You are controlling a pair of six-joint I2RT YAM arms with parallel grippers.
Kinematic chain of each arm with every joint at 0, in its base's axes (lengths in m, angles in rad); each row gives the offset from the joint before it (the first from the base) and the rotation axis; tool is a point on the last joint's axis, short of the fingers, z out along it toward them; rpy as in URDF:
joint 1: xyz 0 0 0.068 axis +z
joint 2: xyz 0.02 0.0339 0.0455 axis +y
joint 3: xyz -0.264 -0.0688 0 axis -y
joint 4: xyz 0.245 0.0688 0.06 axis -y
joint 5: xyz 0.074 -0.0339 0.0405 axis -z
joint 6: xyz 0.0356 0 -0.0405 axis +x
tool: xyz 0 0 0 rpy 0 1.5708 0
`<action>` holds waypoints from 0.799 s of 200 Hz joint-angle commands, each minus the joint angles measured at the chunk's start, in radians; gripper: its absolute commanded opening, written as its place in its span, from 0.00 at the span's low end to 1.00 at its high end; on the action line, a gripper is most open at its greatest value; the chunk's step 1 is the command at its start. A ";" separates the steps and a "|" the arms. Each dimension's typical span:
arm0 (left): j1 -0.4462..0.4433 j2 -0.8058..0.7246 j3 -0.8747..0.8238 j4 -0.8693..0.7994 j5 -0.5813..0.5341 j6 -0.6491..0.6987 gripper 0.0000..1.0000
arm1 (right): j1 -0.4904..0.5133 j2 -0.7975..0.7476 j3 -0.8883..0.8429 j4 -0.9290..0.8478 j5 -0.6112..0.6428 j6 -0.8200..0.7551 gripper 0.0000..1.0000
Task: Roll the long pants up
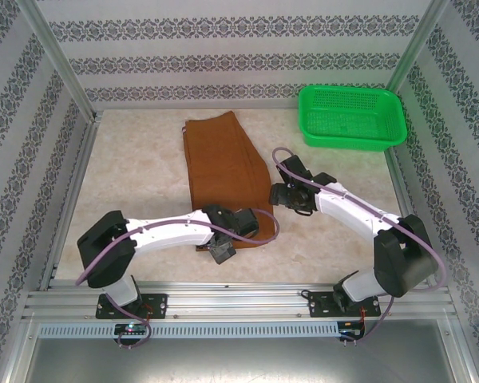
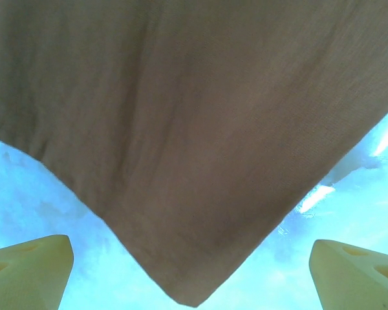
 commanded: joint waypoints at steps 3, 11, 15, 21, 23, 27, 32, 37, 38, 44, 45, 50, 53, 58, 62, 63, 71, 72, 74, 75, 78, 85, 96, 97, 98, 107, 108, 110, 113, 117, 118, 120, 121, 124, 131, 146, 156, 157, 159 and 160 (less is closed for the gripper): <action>0.024 0.037 0.023 -0.010 0.029 0.066 0.94 | -0.013 -0.027 -0.027 0.017 -0.014 0.023 0.78; 0.030 0.042 0.020 -0.003 0.054 0.077 0.93 | -0.014 -0.026 -0.029 0.018 -0.017 0.022 0.78; 0.032 0.046 0.017 0.000 0.060 0.080 0.93 | -0.015 -0.025 -0.030 0.016 -0.016 0.021 0.78; 0.035 0.051 0.011 0.008 0.063 0.085 0.93 | -0.017 -0.025 -0.030 0.015 -0.015 0.024 0.78; 0.037 0.053 0.010 0.010 0.067 0.088 0.93 | -0.017 -0.023 -0.031 0.016 -0.013 0.022 0.78; 0.040 0.055 0.008 0.013 0.076 0.091 0.93 | -0.017 -0.024 -0.032 0.017 -0.013 0.022 0.78; 0.043 0.064 0.006 0.016 0.083 0.098 0.92 | -0.019 -0.022 -0.033 0.019 -0.013 0.022 0.78; 0.047 0.069 0.005 0.018 0.086 0.101 0.92 | -0.021 -0.018 -0.034 0.019 -0.014 0.023 0.78; 0.048 0.070 0.006 0.018 0.087 0.102 0.91 | -0.021 -0.018 -0.033 0.019 -0.016 0.023 0.78; 0.052 0.080 0.008 0.015 0.092 0.103 0.91 | -0.023 -0.013 -0.032 0.018 -0.016 0.024 0.78; 0.052 0.081 0.008 0.016 0.093 0.103 0.91 | -0.023 -0.012 -0.032 0.018 -0.016 0.025 0.78; 0.055 0.087 0.009 0.015 0.096 0.104 0.90 | -0.023 -0.009 -0.030 0.017 -0.017 0.024 0.78; 0.057 0.089 0.008 0.018 0.098 0.104 0.90 | -0.023 -0.007 -0.029 0.017 -0.018 0.025 0.78; 0.059 0.093 0.005 0.022 0.103 0.105 0.89 | -0.024 -0.003 -0.026 0.017 -0.018 0.026 0.78; 0.062 0.096 0.003 0.028 0.107 0.106 0.89 | -0.025 -0.001 -0.025 0.017 -0.019 0.027 0.78; 0.062 0.096 0.003 0.029 0.108 0.106 0.89 | -0.025 -0.001 -0.024 0.017 -0.018 0.028 0.78; 0.067 0.106 0.007 0.030 0.110 0.106 0.89 | -0.025 0.005 -0.022 0.020 -0.020 0.029 0.78; 0.068 0.107 0.007 0.029 0.110 0.106 0.88 | -0.025 0.006 -0.022 0.020 -0.021 0.028 0.78; 0.069 0.110 0.009 0.028 0.109 0.107 0.88 | -0.025 0.006 -0.021 0.021 -0.022 0.028 0.78; 0.069 0.111 0.010 0.028 0.109 0.108 0.88 | -0.025 0.007 -0.020 0.022 -0.022 0.029 0.78; 0.074 0.114 0.011 0.028 0.110 0.108 0.88 | -0.025 0.009 -0.018 0.022 -0.022 0.028 0.78; 0.078 0.122 0.015 0.031 0.111 0.108 0.87 | -0.025 0.014 -0.014 0.024 -0.022 0.031 0.78; 0.087 0.135 0.022 0.030 0.108 0.103 0.85 | -0.025 0.020 -0.011 0.028 -0.032 0.031 0.78; 0.088 0.136 0.023 0.030 0.108 0.102 0.85 | -0.025 0.021 -0.010 0.028 -0.034 0.031 0.78; 0.088 0.137 0.024 0.030 0.109 0.102 0.85 | -0.025 0.022 -0.009 0.028 -0.035 0.031 0.78; 0.096 0.141 0.027 0.035 0.109 0.098 0.84 | -0.024 0.029 -0.002 0.026 -0.041 0.033 0.78; 0.097 0.142 0.027 0.035 0.108 0.098 0.84 | -0.023 0.029 -0.003 0.026 -0.041 0.033 0.78; 0.098 0.142 0.027 0.036 0.106 0.098 0.84 | -0.024 0.029 -0.003 0.026 -0.043 0.032 0.78; 0.100 0.143 0.028 0.038 0.102 0.096 0.83 | -0.023 0.031 -0.001 0.027 -0.046 0.032 0.78; 0.104 0.145 0.030 0.041 0.097 0.094 0.83 | -0.023 0.033 -0.003 0.029 -0.050 0.030 0.78; 0.104 0.145 0.030 0.042 0.097 0.093 0.83 | -0.023 0.033 -0.003 0.029 -0.050 0.030 0.78; 0.107 0.146 0.031 0.043 0.096 0.092 0.83 | -0.023 0.034 -0.003 0.030 -0.051 0.030 0.78; 0.108 0.147 0.032 0.042 0.096 0.092 0.83 | -0.023 0.034 -0.003 0.030 -0.052 0.029 0.78; 0.112 0.148 0.034 0.043 0.096 0.090 0.83 | -0.023 0.034 -0.004 0.030 -0.052 0.028 0.78; 0.120 0.151 0.042 0.044 0.105 0.090 0.82 | -0.023 0.036 -0.003 0.030 -0.050 0.028 0.78; 0.133 0.159 0.054 0.057 0.113 0.090 0.81 | -0.025 0.035 -0.003 0.033 -0.048 0.026 0.78; 0.140 0.169 0.059 0.066 0.121 0.092 0.78 | -0.026 0.038 -0.002 0.033 -0.050 0.026 0.78; 0.141 0.170 0.059 0.067 0.122 0.093 0.78 | -0.025 0.038 -0.002 0.033 -0.050 0.024 0.78; 0.143 0.173 0.061 0.068 0.121 0.093 0.77 | -0.026 0.039 0.000 0.033 -0.050 0.024 0.78; 0.143 0.175 0.062 0.069 0.120 0.093 0.77 | -0.025 0.040 0.001 0.033 -0.051 0.023 0.78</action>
